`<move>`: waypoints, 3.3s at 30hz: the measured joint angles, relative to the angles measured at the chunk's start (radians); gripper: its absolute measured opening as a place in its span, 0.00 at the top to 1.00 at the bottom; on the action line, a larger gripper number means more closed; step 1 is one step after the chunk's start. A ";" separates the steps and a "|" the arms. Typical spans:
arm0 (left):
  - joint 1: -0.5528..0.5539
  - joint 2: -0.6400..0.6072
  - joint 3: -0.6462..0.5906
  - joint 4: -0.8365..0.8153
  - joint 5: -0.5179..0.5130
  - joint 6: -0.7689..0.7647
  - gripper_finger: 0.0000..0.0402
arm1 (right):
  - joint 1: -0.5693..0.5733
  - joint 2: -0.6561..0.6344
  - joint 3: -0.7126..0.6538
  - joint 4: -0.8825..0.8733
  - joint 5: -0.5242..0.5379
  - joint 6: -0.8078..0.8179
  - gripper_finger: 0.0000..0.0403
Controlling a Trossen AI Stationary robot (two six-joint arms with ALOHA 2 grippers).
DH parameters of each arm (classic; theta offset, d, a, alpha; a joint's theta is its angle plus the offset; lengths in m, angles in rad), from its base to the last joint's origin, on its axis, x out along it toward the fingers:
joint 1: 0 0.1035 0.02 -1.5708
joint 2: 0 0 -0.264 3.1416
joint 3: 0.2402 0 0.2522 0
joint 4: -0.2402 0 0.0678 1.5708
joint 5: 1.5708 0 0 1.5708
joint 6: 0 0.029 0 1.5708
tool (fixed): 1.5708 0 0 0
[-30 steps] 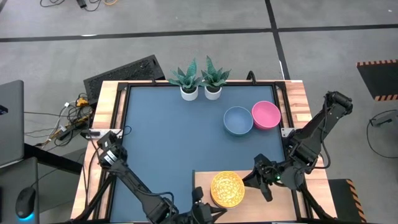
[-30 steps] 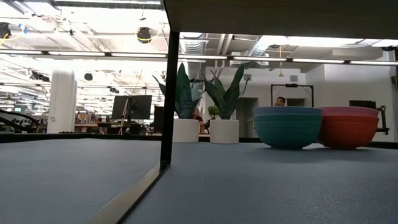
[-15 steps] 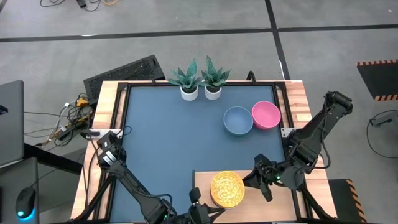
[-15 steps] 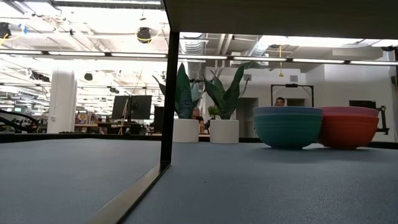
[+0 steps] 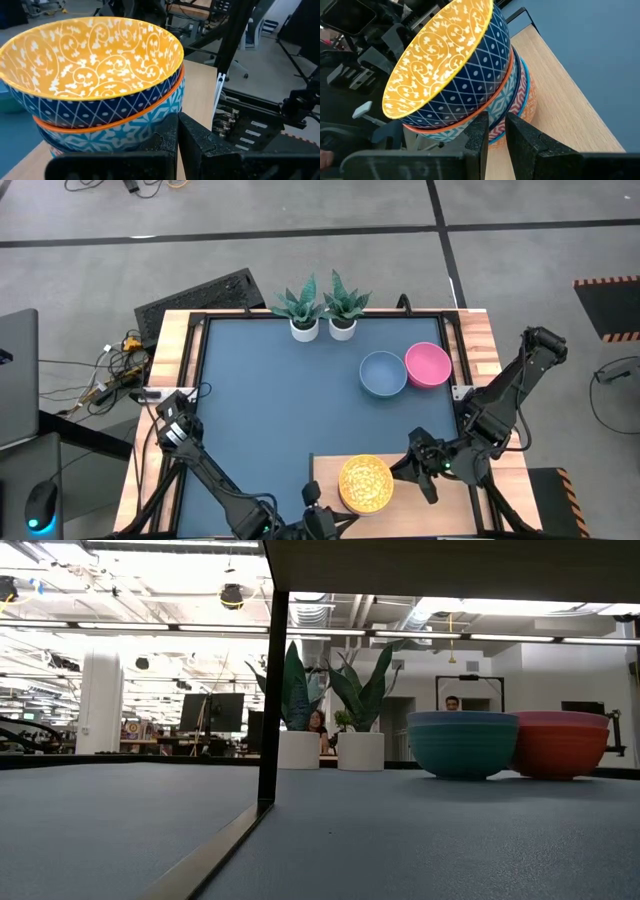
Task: Place and stack bowls onto a shelf
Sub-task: Adjust the stacked bowls on the shelf
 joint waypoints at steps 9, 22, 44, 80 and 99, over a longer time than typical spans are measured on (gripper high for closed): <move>0.007 -0.002 0.001 0.146 -0.022 0.188 1.00 | 0.000 0.000 0.000 0.000 0.000 0.005 0.78; 0.026 -0.002 0.001 0.076 0.064 0.109 1.00 | 0.000 0.000 0.000 0.002 0.000 0.004 0.78; 0.025 -0.001 0.001 0.019 0.072 0.047 1.00 | -0.005 -0.006 0.033 -0.013 0.058 -0.018 0.78; -0.014 -0.034 -0.001 0.022 -0.077 0.070 1.00 | 0.003 0.003 0.069 -0.152 -0.033 0.035 0.78; -0.023 -0.049 -0.001 -0.247 -0.161 -0.143 1.00 | -0.018 0.003 0.068 -0.156 -0.031 0.016 0.78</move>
